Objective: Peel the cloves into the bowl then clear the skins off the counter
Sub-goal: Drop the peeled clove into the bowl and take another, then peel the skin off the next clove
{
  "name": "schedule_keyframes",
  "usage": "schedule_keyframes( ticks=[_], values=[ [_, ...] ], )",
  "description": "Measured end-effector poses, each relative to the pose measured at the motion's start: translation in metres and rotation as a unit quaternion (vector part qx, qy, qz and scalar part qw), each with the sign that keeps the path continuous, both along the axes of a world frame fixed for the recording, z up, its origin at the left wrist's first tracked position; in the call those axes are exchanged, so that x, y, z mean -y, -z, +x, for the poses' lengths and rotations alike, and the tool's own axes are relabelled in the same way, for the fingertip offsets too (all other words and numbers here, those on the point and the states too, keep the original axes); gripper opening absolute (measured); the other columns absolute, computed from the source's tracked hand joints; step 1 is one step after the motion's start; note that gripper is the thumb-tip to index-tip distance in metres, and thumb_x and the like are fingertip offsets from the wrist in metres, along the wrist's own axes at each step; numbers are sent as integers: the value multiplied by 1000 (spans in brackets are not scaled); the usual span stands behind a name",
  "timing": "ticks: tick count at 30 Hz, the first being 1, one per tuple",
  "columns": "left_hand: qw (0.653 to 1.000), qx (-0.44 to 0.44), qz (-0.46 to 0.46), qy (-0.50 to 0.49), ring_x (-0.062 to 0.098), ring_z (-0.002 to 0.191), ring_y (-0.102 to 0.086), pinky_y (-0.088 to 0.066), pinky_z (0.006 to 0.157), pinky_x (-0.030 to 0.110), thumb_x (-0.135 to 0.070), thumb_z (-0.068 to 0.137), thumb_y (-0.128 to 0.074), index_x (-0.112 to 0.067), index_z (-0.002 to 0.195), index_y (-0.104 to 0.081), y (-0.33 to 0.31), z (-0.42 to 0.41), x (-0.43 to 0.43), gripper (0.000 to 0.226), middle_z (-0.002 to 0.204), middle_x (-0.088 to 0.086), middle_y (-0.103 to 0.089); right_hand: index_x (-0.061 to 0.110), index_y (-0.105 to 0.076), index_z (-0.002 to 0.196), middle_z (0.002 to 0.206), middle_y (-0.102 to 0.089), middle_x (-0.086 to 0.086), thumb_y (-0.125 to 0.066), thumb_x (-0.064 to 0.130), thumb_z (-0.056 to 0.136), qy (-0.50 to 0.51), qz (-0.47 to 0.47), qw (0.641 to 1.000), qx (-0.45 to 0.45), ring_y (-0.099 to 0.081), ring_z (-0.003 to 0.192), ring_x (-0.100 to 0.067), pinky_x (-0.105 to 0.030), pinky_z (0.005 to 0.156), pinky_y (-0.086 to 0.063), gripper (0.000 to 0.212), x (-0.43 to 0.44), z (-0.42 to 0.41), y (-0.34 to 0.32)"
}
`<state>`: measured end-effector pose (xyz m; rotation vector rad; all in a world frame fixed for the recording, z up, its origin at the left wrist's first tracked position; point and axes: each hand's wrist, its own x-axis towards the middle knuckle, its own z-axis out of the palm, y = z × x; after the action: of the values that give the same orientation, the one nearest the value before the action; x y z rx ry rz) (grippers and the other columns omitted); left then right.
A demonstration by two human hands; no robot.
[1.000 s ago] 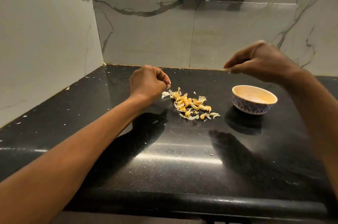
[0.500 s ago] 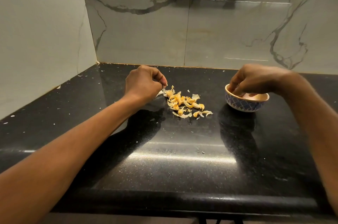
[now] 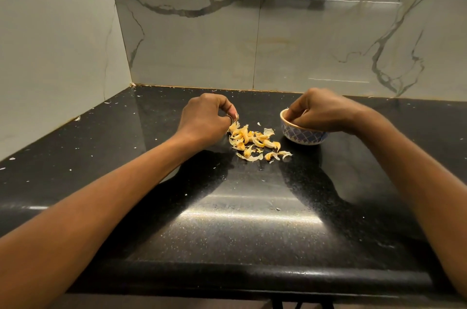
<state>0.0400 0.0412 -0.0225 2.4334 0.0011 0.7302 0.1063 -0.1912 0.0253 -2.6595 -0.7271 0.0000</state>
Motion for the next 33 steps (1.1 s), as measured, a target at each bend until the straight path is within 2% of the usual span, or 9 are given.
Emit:
schedule_keyframes(
  ticks=[4,8,12,16,19,23,27,30,33],
  values=[
    [1000,-6,19,6,11,71,-66,-55,86,39,-5,82,-71,-33,61,-58,0,-1,4,37,90,-9,-73,22,-76,113,119,-72,0,-69,18,93,-13,18,1000,20,-63,99,-16,-25,71,-50,21,-3,-1,1],
    [999,10,46,14,16,84,-64,-51,79,35,-3,78,-68,-35,62,-60,3,-1,8,37,93,-6,-72,18,-77,112,118,-72,-1,-67,11,92,-14,-6,999,33,-62,97,-16,-18,64,-48,23,-5,0,-1],
    [997,46,68,16,14,90,-61,-46,74,31,-8,78,-75,-37,65,-65,6,0,8,33,99,-10,-70,15,-76,109,111,-74,-4,-65,3,91,7,23,995,100,-66,96,-17,-25,80,-55,24,0,2,-4],
    [993,89,74,35,14,84,-63,-50,73,32,-5,77,-77,-34,65,-63,9,1,9,35,94,-9,-71,11,-75,108,95,-72,2,-72,11,90,-58,114,973,194,-65,76,3,-4,65,-50,18,-6,-6,-19],
    [989,121,78,37,13,77,-59,-47,69,31,-6,78,-79,-30,67,-59,11,5,8,33,88,-7,-69,13,-75,105,88,-72,7,-76,14,87,-128,62,978,154,-68,69,2,-6,63,-52,18,-24,-19,-31],
    [984,153,89,33,16,72,-61,-47,66,32,-16,79,-83,-29,68,-52,11,8,3,36,84,-3,-69,15,-76,100,84,-73,8,-76,11,87,-144,-51,985,83,-69,59,1,-14,57,-55,14,-39,-27,-25],
    [981,144,126,12,15,77,-62,-38,64,26,-8,77,-81,-32,65,-60,9,3,3,34,90,-6,-70,14,-77,101,94,-75,3,-74,7,88,-141,-55,982,110,-68,61,3,-16,66,-59,14,-43,-31,-9],
    [983,126,136,-4,14,85,-63,-35,67,26,-6,77,-76,-30,69,-71,7,-2,5,25,98,-7,-71,13,-77,100,90,-75,2,-73,6,89,-140,-54,983,108,-66,57,5,-22,68,-61,13,-46,-34,-3],
    [984,118,134,-4,13,86,-62,-34,68,26,-8,79,-73,-32,70,-73,5,-3,3,26,99,-10,-70,12,-77,97,83,-74,2,-73,8,89,-141,-81,981,105,-65,52,4,-26,70,-61,10,-50,-34,4]
  ],
)
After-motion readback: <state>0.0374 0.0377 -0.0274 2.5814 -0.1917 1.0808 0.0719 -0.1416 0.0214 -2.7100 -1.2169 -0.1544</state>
